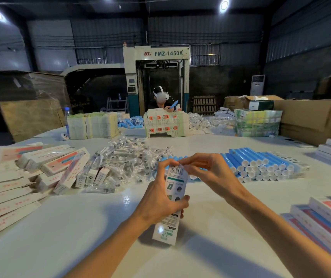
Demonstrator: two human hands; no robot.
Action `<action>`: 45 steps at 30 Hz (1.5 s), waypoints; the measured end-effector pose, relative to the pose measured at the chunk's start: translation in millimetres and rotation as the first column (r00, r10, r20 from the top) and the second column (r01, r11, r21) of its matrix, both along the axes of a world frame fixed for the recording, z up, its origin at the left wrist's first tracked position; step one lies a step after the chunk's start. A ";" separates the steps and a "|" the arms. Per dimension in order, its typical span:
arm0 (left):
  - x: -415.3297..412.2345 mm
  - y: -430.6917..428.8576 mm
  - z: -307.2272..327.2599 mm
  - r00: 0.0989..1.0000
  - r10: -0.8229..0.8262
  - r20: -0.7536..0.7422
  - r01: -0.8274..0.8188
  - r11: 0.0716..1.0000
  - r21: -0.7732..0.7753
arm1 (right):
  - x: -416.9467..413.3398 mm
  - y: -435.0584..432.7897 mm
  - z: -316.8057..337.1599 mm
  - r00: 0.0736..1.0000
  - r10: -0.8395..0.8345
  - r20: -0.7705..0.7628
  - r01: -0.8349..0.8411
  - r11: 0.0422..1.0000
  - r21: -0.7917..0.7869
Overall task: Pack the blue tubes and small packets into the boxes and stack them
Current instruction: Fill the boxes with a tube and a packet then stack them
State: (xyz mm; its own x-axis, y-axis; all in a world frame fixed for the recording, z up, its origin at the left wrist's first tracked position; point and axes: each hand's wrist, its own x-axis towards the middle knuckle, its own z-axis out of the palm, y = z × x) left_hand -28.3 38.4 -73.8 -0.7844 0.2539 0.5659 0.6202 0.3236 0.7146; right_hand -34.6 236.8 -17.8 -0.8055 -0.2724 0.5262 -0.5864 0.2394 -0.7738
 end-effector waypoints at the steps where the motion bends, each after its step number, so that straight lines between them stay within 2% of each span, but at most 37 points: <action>1: -0.8 -0.1 -0.9 1.000 -0.001 0.002 0.001 1.000 0.022 | 0.7 -3.7 -6.6 0.999 -0.011 -0.046 0.010 1.000 -0.010; 3: -1.7 0.5 -2.2 1.000 -0.009 0.014 0.008 0.998 0.064 | 2.9 -11.2 -18.1 0.995 -0.038 -0.090 0.030 0.995 -0.094; 7: -2.4 2.2 -5.0 1.000 -0.023 0.021 0.020 0.995 0.100 | 5.3 -13.0 -24.0 0.996 -0.055 -0.073 0.035 0.967 -0.254; 16: -3.5 3.4 -8.1 0.999 -0.024 0.035 0.020 0.993 0.116 | 7.9 -18.8 -28.8 1.000 0.030 -0.008 -0.031 0.959 -0.282; 21: -3.9 3.1 -7.1 0.997 -0.047 0.063 0.037 0.988 0.151 | 10.2 -25.5 -35.6 0.998 0.032 0.052 -0.007 0.907 -0.421; 28: -6.8 2.3 -9.6 0.995 -0.054 0.084 0.041 0.987 0.153 | 9.4 -26.6 -29.7 0.990 0.071 0.120 -0.011 0.894 -0.447; 31: -9.5 1.0 -11.8 0.993 -0.060 0.099 0.043 0.986 0.163 | 10.6 -29.3 -26.9 0.988 0.084 0.127 -0.025 0.911 -0.412; 42: -10.5 3.8 -13.5 0.990 -0.094 0.109 0.069 0.975 0.213 | 10.9 -33.2 -30.0 0.988 0.026 0.152 0.041 0.906 -0.422; 45: -8.9 4.8 -12.7 0.994 -0.058 0.095 0.034 0.972 0.232 | 9.5 -37.4 -41.5 0.975 0.114 0.189 -0.017 0.892 -0.451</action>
